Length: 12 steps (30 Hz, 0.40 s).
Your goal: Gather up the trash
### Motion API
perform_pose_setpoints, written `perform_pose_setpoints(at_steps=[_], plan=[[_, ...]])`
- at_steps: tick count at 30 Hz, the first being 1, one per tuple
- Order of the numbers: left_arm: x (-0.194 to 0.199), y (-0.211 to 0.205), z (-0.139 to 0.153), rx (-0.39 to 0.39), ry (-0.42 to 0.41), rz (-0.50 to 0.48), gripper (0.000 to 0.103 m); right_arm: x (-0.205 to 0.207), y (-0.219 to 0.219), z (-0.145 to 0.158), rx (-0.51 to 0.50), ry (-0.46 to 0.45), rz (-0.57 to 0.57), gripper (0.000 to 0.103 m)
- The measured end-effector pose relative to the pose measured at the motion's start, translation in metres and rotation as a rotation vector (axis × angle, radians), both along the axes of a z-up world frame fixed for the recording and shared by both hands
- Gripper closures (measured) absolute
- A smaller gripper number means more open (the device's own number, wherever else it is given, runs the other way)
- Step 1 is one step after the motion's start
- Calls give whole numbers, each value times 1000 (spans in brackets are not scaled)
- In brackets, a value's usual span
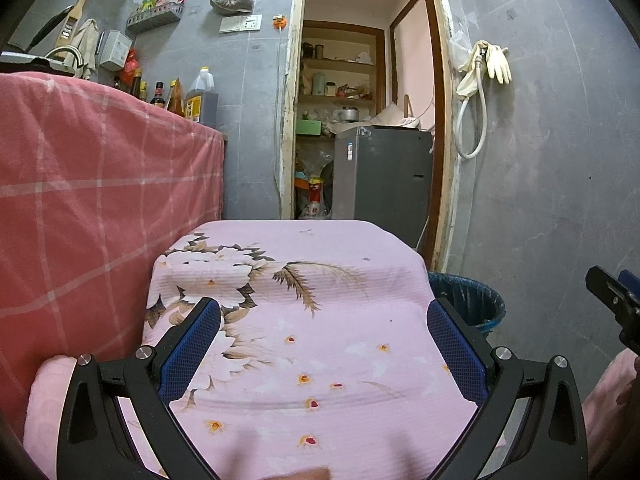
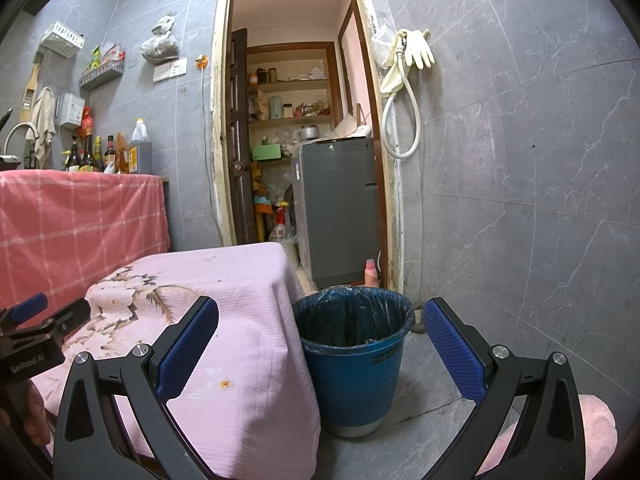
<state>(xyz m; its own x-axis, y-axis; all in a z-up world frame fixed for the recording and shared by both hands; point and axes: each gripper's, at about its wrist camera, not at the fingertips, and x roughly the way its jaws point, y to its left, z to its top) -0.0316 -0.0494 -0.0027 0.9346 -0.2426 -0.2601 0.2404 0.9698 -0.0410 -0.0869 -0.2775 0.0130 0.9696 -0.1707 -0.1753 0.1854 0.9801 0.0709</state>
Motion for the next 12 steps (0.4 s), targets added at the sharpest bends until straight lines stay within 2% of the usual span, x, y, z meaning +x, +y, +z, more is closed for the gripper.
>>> perform_pose_setpoints(at_steps=[12], plan=[[3,3,-3,1,5,-5,2,0,1,0,1,0,0,0]])
